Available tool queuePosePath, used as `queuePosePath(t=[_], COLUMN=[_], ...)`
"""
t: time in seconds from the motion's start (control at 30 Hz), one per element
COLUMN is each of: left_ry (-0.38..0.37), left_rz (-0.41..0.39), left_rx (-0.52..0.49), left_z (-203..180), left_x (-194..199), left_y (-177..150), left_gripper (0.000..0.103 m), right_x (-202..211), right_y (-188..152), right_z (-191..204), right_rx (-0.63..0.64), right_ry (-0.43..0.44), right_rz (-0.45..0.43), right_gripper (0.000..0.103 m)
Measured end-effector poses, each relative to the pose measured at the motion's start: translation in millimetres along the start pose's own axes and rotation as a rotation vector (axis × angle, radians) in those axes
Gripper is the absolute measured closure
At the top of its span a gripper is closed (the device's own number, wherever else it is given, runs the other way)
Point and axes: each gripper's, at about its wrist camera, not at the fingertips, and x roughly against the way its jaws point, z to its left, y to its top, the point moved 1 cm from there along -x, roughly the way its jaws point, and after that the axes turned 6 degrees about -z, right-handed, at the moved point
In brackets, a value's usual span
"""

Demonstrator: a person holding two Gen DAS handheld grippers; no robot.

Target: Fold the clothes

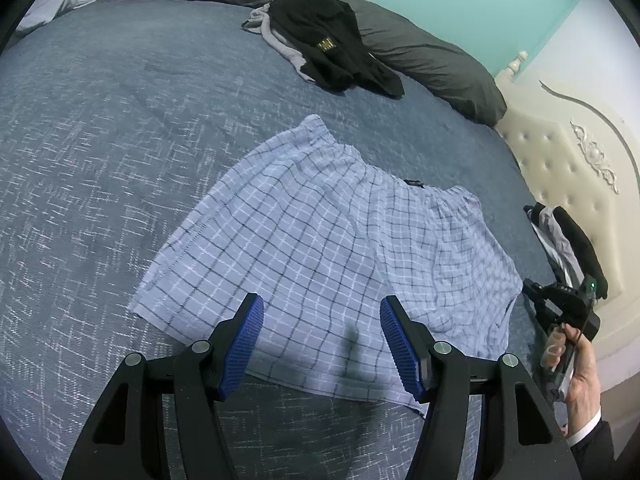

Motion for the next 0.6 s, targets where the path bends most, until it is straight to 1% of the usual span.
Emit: queuePosePath(t=[0.03, 0.07, 0.1, 0.13, 0.3, 0.5, 0.53, 0.57, 0.6], left_ry=[0.003, 0.006, 0.008, 0.01, 0.019, 0.028, 0.029, 0.034, 0.039], left_rz=[-0.004, -0.008, -0.012, -0.013, -0.018, -0.021, -0.021, -0.022, -0.024], left_rx=[0.003, 0.006, 0.008, 0.011, 0.026, 0.039, 0.04, 0.045, 0.053], left_z=[2, 3, 5, 7, 14, 21, 21, 23, 25], left_x=[2, 3, 5, 6, 8, 9, 9, 10, 11], left_y=[1, 3, 4, 4, 6, 8, 8, 8, 9], left_gripper=[0.038, 0.038, 0.038, 0.038, 0.038, 0.038, 0.038, 0.038, 0.038], right_x=[2, 5, 6, 7, -3, -7, -7, -8, -8], right_y=[0, -1, -1, -2, -7, -5, -5, -5, -6], right_z=[0, 0, 0, 1, 3, 0, 0, -1, -1], right_rx=[-0.002, -0.004, -0.007, -0.012, 0.005, 0.013, 0.015, 0.017, 0.018], right_ry=[0.0, 0.0, 0.007, 0.018, 0.029, 0.043, 0.042, 0.04, 0.039], right_rz=[-0.002, -0.005, -0.006, -0.005, 0.026, 0.009, 0.007, 0.007, 0.007], right_gripper=[0.082, 0.068, 0.065, 0.064, 0.064, 0.064, 0.067, 0.076, 0.079])
